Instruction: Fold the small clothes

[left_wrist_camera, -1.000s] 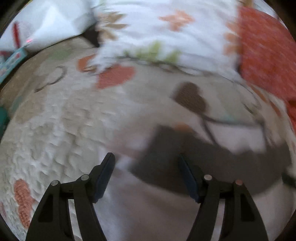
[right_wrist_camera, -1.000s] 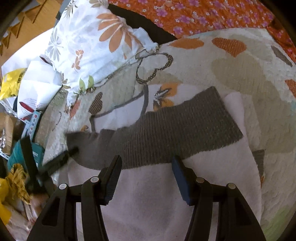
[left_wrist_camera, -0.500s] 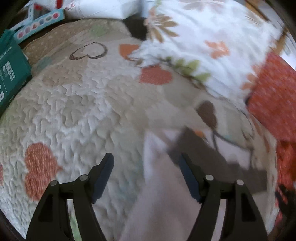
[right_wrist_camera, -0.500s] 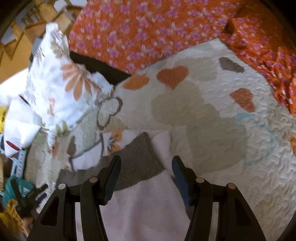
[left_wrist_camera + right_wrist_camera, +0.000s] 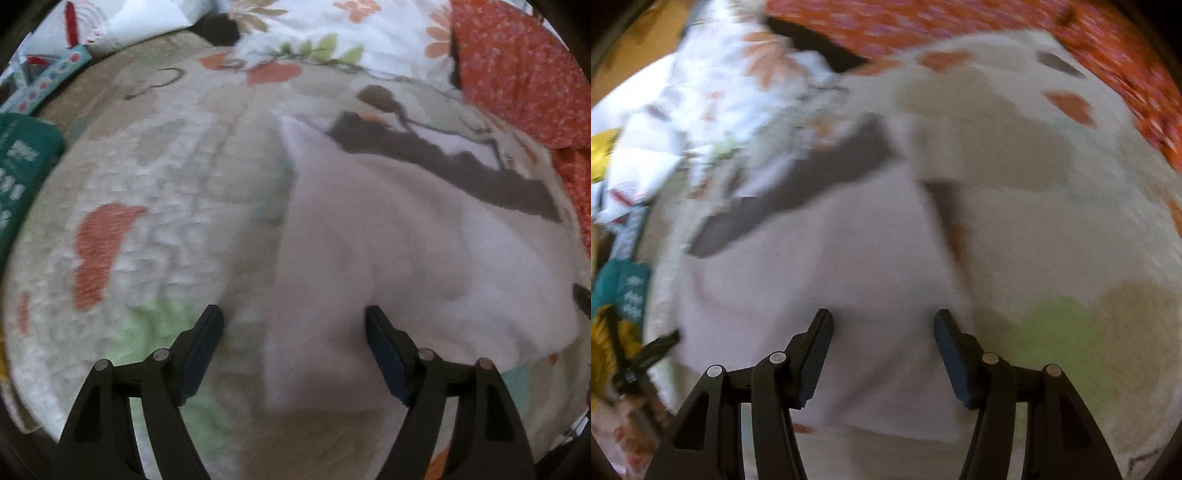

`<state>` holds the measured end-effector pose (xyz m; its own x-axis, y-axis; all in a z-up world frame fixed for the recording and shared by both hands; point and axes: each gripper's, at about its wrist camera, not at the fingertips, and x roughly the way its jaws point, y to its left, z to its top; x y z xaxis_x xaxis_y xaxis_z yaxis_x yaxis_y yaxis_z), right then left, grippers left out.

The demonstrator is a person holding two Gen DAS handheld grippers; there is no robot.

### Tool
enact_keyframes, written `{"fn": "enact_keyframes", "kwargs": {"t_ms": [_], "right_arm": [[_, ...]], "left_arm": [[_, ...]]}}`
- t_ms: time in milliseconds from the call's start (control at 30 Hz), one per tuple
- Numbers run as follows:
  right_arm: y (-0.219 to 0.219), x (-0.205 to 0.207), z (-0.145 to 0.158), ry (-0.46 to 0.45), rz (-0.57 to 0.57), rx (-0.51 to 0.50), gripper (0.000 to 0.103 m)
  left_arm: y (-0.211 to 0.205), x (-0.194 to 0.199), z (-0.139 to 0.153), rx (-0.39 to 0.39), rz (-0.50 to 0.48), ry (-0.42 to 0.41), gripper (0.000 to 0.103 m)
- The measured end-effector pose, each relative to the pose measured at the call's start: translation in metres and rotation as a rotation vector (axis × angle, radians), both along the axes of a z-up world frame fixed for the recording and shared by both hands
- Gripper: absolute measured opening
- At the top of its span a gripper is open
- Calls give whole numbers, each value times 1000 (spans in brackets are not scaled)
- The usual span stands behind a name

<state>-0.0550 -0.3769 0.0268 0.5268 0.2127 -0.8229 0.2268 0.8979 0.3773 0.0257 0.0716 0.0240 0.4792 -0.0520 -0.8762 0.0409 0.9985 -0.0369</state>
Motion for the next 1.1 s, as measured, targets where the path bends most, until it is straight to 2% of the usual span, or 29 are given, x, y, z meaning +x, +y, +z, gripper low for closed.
{"fn": "enact_keyframes", "kwargs": {"t_ms": [33, 133, 200, 333, 433, 633, 900, 1100], "right_arm": [[-8, -4, 1, -8, -18, 35, 57], [-18, -15, 7, 12, -92, -56, 61], [-22, -19, 9, 11, -97, -34, 61], [-21, -24, 26, -54, -101, -2, 61], [-1, -23, 42, -103, -69, -24, 61], [49, -13, 54, -149, 21, -38, 61], [128, 7, 62, -185, 245, -94, 62], [203, 26, 58, -202, 405, -101, 62]], "left_arm": [[5, -4, 3, -11, 16, -3, 78], [20, -11, 7, -61, 82, 19, 78], [29, -17, 13, -80, 130, 18, 78], [38, -36, 33, -189, 144, -47, 78], [38, -43, 38, -195, 149, -73, 78], [34, -38, 27, -167, 131, -51, 78], [56, -24, 13, -264, 177, -3, 78], [51, -23, 4, -387, 119, 20, 78]]}}
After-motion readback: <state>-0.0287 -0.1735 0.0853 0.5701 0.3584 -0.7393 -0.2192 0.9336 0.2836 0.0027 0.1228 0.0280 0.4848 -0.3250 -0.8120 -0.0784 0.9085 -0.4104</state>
